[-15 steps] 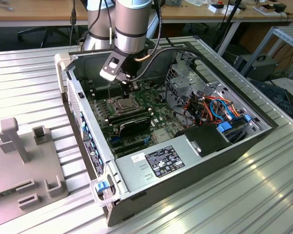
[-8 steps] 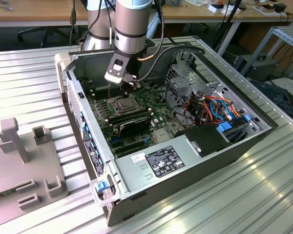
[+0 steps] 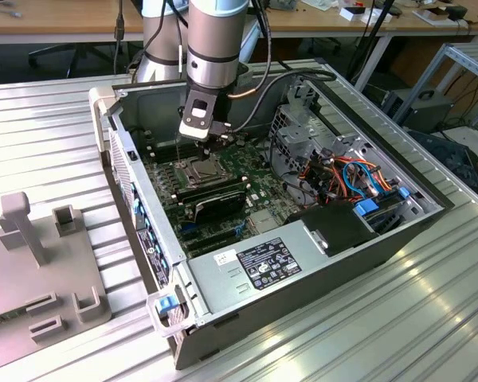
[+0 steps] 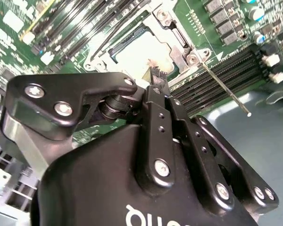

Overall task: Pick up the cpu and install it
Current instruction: 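Install the first cpu locking lever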

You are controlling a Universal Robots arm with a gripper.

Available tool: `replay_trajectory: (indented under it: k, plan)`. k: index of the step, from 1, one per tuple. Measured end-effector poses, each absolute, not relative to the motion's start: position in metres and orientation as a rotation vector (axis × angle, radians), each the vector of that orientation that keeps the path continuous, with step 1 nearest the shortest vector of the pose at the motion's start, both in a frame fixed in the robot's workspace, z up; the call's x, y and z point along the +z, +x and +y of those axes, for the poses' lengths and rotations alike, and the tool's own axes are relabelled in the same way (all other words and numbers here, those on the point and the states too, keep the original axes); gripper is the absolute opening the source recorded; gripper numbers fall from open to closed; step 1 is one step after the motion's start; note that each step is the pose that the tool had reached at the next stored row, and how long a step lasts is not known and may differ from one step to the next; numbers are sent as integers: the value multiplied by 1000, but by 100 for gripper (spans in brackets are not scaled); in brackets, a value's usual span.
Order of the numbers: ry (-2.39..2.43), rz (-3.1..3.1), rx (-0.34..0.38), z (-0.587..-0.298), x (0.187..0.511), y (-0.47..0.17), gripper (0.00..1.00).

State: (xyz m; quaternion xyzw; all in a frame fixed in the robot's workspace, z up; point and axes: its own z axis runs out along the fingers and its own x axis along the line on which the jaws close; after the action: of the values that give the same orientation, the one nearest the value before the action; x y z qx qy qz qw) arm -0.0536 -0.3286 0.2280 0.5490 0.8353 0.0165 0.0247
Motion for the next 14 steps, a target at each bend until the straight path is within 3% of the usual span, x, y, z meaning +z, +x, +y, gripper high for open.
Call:
replay_trajectory:
  k: [14]
  plan:
    - [1233, 2842, 64, -329, 227, -54, 11]
